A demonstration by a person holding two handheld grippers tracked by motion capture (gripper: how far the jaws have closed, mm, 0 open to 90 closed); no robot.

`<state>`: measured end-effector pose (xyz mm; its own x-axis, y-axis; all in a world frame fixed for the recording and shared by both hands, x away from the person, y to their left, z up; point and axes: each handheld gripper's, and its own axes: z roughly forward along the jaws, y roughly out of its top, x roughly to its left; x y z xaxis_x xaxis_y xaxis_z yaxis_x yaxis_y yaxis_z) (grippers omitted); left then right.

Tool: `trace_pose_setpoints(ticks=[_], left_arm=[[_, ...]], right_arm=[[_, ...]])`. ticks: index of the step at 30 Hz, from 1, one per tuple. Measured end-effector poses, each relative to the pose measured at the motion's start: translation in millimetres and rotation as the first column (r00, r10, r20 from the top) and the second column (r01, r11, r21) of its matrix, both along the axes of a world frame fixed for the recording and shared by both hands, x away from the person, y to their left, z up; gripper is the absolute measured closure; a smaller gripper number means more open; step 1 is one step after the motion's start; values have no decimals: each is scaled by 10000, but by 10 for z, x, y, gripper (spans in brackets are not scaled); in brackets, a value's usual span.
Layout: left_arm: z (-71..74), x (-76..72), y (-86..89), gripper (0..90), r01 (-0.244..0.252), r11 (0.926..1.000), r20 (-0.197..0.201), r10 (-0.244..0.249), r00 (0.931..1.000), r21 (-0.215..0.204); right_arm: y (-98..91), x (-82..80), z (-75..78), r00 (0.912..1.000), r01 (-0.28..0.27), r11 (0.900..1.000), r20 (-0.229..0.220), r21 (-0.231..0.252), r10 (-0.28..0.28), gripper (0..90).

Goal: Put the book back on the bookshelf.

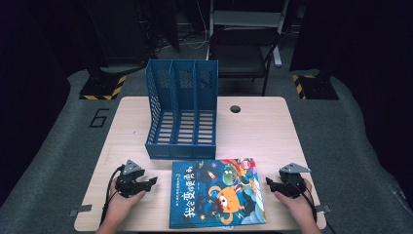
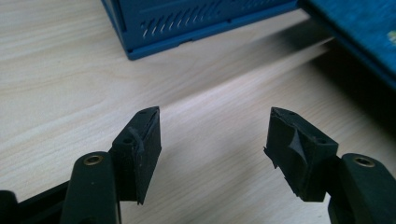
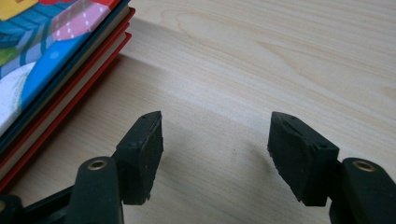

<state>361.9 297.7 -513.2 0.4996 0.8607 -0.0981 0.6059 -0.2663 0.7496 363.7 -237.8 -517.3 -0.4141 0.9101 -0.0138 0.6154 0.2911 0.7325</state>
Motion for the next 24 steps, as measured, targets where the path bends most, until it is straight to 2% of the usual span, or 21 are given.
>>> trace_pose_setpoints(ticks=[4,6,8,11,12,14,16,19,20,21,24], left_arm=[[76,-29,-17,346,186,9981,-15,-187,9998,-595],[112,-40,-28,337,342,9965,-20,-344,9994,-757],[147,-55,-48,337,453,9956,-77,-461,9989,-820],[175,-79,-84,350,629,9931,26,-630,9980,-988],[176,-87,-103,353,555,9930,170,-541,9984,-1046],[201,-105,-124,382,632,9916,164,-618,9980,-1130],[225,-125,-146,381,680,9890,188,-661,9976,-1316],[267,-155,-168,379,846,9852,205,-824,9964,-1491],[270,-166,-186,371,784,9839,305,-745,9968,-1606],[287,-173,-184,358,915,9833,192,-896,9958,-1572],[296,-195,-214,333,894,9811,300,-855,9959,-1717]], right_arm=[[-26,-16,24,9997,219,9993,-107,297,-215,347],[-34,-29,41,9996,263,9988,-76,408,-261,350],[-48,-38,50,9998,173,9986,-65,499,-170,354],[-61,-52,66,9998,171,9987,-71,485,-168,355],[-63,-59,76,9998,179,9986,-95,507,-174,355],[-68,-71,91,9998,186,9989,-49,439,-184,353],[-71,-76,101,9999,115,9987,36,494,-117,347],[-57,-90,110,9999,99,9984,-141,561,-91,345],[-50,-97,120,9999,47,9986,-165,520,-39,344],[-46,-104,130,9999,-7,9987,-132,519,14,345],[-29,-114,154,9998,-213,9979,48,619,210,351]])
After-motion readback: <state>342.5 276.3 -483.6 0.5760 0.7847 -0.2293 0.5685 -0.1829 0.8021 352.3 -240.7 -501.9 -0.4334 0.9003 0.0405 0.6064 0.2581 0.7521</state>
